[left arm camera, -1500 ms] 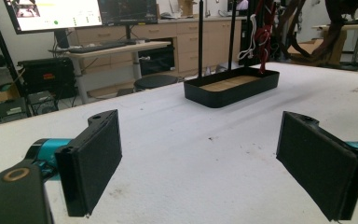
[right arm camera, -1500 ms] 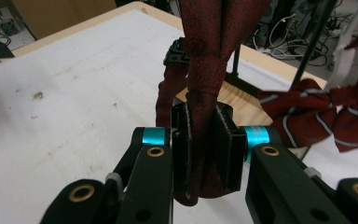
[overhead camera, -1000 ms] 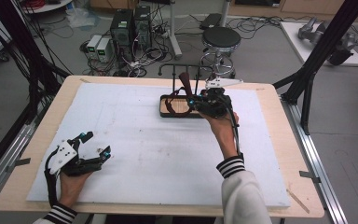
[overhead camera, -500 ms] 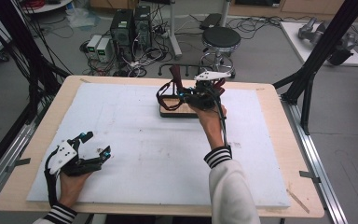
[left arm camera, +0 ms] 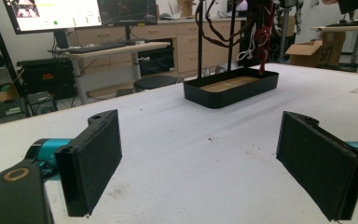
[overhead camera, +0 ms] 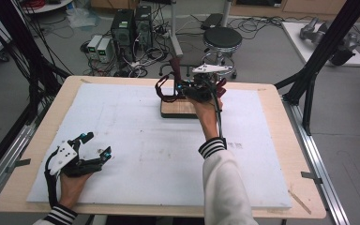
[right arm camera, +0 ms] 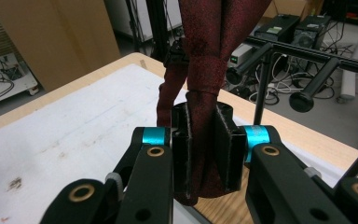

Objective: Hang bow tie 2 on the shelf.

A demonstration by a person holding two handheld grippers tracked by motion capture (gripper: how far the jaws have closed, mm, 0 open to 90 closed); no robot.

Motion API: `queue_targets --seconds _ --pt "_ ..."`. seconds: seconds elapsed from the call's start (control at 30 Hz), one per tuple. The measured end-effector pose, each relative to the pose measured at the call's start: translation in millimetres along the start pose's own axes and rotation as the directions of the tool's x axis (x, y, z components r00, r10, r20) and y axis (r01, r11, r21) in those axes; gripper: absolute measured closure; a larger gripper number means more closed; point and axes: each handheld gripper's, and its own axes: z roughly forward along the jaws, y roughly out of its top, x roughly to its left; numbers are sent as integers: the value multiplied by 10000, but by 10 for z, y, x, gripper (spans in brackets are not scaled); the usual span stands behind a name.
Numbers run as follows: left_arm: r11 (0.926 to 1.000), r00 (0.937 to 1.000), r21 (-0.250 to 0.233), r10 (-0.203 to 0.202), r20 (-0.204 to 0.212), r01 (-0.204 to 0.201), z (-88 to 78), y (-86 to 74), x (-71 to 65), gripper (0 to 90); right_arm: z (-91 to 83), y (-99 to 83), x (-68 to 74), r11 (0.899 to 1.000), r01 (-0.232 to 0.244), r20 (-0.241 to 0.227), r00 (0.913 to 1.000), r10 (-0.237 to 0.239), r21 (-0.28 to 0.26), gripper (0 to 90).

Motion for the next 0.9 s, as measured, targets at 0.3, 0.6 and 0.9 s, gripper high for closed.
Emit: queue_targets --seconds 0.3,0.6,0.9 --pt "10000 10000 -12 -12 14 12 0 -1 2 143 90 -19 -81 9999 -103 235 9997 102 13 786" --pt "10000 10000 -5 -21 13 21 0 0 0 142 156 -67 -170 9995 -326 390 9987 325 26 786" --pt "10000 10000 16 -17 16 17 -1 0 1 142 233 -94 -241 9976 -685 550 9962 682 45 785"
